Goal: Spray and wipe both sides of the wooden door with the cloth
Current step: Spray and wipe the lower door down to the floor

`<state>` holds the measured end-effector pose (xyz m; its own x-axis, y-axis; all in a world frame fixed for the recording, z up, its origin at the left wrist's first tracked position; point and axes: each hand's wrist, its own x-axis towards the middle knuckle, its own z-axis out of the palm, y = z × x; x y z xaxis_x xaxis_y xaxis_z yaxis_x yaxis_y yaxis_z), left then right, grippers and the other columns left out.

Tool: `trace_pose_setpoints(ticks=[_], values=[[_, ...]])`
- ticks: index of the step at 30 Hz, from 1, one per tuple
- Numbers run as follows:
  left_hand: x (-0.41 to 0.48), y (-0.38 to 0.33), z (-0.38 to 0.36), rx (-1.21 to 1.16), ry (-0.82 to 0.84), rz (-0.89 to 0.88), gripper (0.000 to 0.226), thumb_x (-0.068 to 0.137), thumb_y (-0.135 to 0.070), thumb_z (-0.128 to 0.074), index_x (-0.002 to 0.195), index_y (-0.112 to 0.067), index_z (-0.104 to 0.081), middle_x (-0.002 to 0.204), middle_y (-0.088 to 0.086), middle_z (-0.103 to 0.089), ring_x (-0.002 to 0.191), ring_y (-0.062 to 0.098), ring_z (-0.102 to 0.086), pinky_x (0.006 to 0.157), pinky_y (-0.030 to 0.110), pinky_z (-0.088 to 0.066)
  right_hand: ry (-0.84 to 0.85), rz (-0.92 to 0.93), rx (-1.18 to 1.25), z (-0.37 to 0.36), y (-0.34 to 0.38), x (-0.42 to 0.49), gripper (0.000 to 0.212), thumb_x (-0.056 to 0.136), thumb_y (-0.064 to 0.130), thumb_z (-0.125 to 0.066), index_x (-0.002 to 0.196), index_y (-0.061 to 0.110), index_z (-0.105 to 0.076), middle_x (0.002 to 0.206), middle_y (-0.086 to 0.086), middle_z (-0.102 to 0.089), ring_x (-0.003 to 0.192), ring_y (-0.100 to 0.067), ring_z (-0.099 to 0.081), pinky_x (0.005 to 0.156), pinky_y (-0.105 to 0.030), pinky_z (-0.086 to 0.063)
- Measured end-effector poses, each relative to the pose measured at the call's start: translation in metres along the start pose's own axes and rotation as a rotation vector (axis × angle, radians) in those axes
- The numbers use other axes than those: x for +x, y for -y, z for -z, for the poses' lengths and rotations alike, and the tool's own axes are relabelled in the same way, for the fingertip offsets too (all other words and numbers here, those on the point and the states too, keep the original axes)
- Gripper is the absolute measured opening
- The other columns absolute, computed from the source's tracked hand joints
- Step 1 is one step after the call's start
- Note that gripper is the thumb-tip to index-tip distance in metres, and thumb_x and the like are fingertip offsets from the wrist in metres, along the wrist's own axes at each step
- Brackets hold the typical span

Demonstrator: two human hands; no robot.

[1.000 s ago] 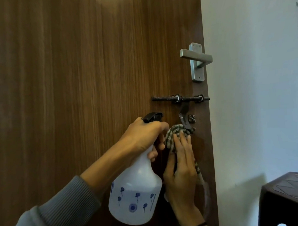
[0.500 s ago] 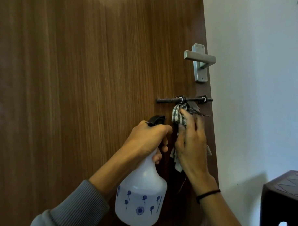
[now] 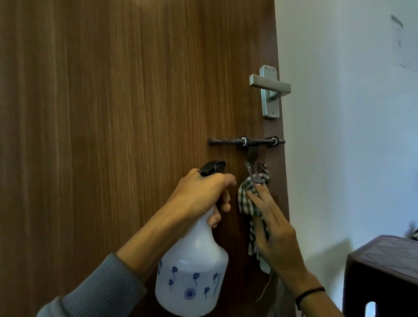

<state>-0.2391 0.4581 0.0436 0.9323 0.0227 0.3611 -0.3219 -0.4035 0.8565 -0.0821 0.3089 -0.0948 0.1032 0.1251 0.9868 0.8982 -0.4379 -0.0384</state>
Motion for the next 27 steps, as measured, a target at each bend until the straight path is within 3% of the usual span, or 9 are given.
trace_pose_setpoints(ticks=[3,6,10,12,14,17,21,24,27], values=[[0.000,0.000,-0.003,-0.007,-0.002,-0.003,0.031,0.097,-0.028,-0.061,0.076,-0.005,-0.062,0.070,0.013,-0.064,0.036,0.015,-0.043,0.044,0.026,-0.039,-0.023,-0.045,-0.018,-0.001,-0.006,-0.019,0.064,0.093,-0.006,-0.058,0.152,0.012,-0.041,0.164,-0.001,-0.031,0.152,-0.024,-0.030,0.118,-0.034,-0.034],[-0.001,-0.001,-0.002,-0.015,0.000,0.001,0.031,0.098,-0.027,-0.061,0.076,-0.005,-0.062,0.069,0.012,-0.063,0.035,0.014,-0.042,0.044,0.026,-0.038,-0.078,-0.155,-0.015,-0.004,-0.002,-0.027,0.063,0.094,-0.007,-0.058,0.153,0.009,-0.040,0.164,-0.001,-0.031,0.151,-0.018,-0.031,0.118,-0.026,-0.032],[-0.005,-0.001,-0.001,0.072,0.065,-0.018,0.035,0.100,-0.028,-0.059,0.090,0.006,-0.064,0.074,0.015,-0.064,0.036,0.016,-0.043,0.043,0.023,-0.040,-0.177,-0.391,0.024,-0.005,0.008,-0.021,0.056,0.101,0.005,-0.054,0.154,0.018,-0.040,0.160,0.001,-0.039,0.145,-0.015,-0.041,0.116,-0.028,-0.038],[-0.006,0.000,-0.005,0.105,0.096,-0.015,0.039,0.100,-0.028,-0.058,0.102,0.011,-0.063,0.074,0.015,-0.064,0.036,0.016,-0.042,0.042,0.022,-0.040,-0.236,-0.531,0.092,0.003,0.015,-0.012,0.054,0.103,0.014,-0.053,0.154,0.023,-0.040,0.154,0.003,-0.046,0.136,-0.013,-0.049,0.110,-0.017,-0.041],[-0.004,-0.003,-0.013,0.114,0.129,-0.021,0.039,0.100,-0.028,-0.058,0.099,0.010,-0.063,0.074,0.015,-0.063,0.036,0.016,-0.042,0.042,0.022,-0.039,-0.299,-0.613,0.127,0.011,0.014,-0.006,0.051,0.104,0.023,-0.050,0.154,0.024,-0.041,0.149,0.004,-0.051,0.132,-0.012,-0.053,0.106,-0.013,-0.042],[0.005,-0.013,-0.034,0.108,0.143,-0.031,0.032,0.100,-0.027,-0.058,0.096,0.003,-0.064,0.073,0.015,-0.064,0.037,0.016,-0.042,0.043,0.024,-0.039,-0.364,-0.654,0.121,0.024,0.002,-0.001,0.048,0.104,0.033,-0.047,0.152,0.028,-0.043,0.146,0.001,-0.056,0.128,-0.017,-0.058,0.105,-0.041,-0.052],[0.029,-0.024,-0.063,0.086,0.018,0.035,0.026,0.097,-0.021,-0.060,0.074,-0.010,-0.059,0.056,0.005,-0.057,0.034,0.012,-0.041,0.044,0.025,-0.039,-0.443,-0.694,0.106,0.046,-0.010,0.015,0.045,0.105,0.025,-0.049,0.151,0.026,-0.046,0.141,-0.001,-0.059,0.106,-0.006,-0.062,0.091,-0.026,-0.055],[0.036,-0.029,-0.064,0.087,-0.005,0.058,0.028,0.095,-0.023,-0.061,0.070,-0.012,-0.058,0.054,0.004,-0.056,0.034,0.012,-0.041,0.045,0.025,-0.039,-0.445,-0.645,0.119,0.055,-0.008,0.029,0.047,0.105,0.025,-0.050,0.152,0.025,-0.044,0.144,-0.003,-0.057,0.120,-0.017,-0.060,0.102,-0.036,-0.053],[0.030,-0.030,-0.047,0.056,0.015,0.043,0.029,0.098,-0.026,-0.060,0.074,-0.009,-0.060,0.061,0.011,-0.062,0.036,0.012,-0.045,0.043,0.023,-0.040,-0.413,-0.562,0.134,0.051,-0.002,0.042,0.048,0.105,0.028,-0.048,0.153,0.026,-0.043,0.145,-0.002,-0.057,0.122,-0.014,-0.060,0.101,-0.029,-0.053]])
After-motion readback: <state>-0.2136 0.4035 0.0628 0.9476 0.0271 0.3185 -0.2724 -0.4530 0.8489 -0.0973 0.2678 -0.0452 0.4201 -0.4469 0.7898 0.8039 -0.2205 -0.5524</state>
